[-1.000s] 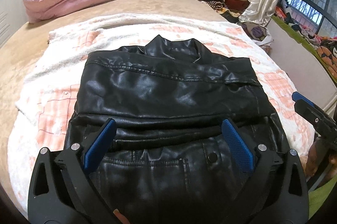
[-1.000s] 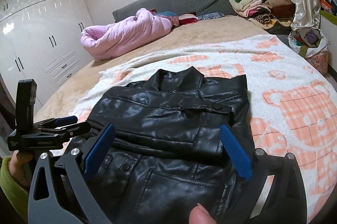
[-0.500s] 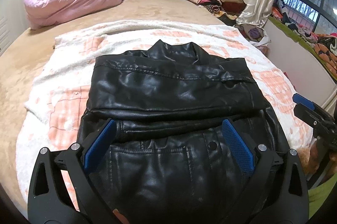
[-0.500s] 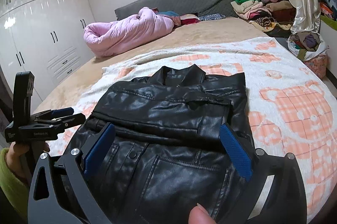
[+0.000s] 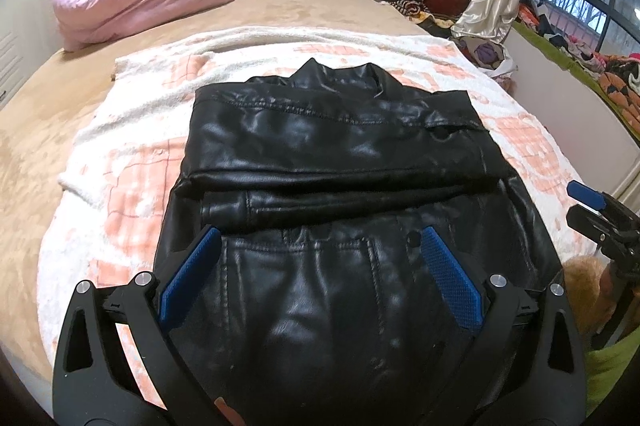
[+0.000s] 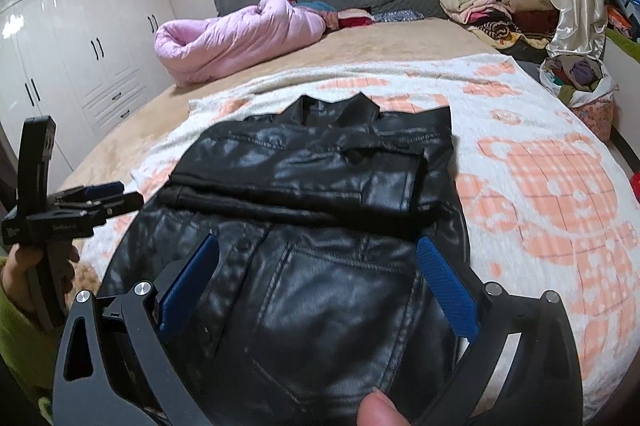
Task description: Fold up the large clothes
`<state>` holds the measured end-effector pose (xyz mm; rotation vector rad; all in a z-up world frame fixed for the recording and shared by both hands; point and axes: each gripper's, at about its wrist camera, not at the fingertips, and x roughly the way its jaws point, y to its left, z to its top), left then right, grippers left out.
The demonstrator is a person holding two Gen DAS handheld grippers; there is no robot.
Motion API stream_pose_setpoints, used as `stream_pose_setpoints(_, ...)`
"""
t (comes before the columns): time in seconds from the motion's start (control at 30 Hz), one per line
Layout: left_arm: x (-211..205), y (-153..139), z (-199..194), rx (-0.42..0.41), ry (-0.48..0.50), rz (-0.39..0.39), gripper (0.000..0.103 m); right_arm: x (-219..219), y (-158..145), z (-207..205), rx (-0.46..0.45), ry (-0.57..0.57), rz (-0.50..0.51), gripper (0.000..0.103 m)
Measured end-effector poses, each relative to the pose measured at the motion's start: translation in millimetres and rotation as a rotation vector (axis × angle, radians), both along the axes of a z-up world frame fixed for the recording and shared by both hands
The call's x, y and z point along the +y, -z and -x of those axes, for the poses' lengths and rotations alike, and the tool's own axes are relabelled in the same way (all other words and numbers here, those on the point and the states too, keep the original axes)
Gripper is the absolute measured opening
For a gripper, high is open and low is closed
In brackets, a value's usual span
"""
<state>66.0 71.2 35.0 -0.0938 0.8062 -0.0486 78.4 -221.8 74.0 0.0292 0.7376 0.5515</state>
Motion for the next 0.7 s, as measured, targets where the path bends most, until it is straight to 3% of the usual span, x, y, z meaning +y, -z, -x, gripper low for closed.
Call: stream_pose_setpoints(0.7,43.4,32.5,38.8,0.097,-0.090,0.006,0.093,-21.8,50.7,30.1,0.189,-0.047,0.139,0.099)
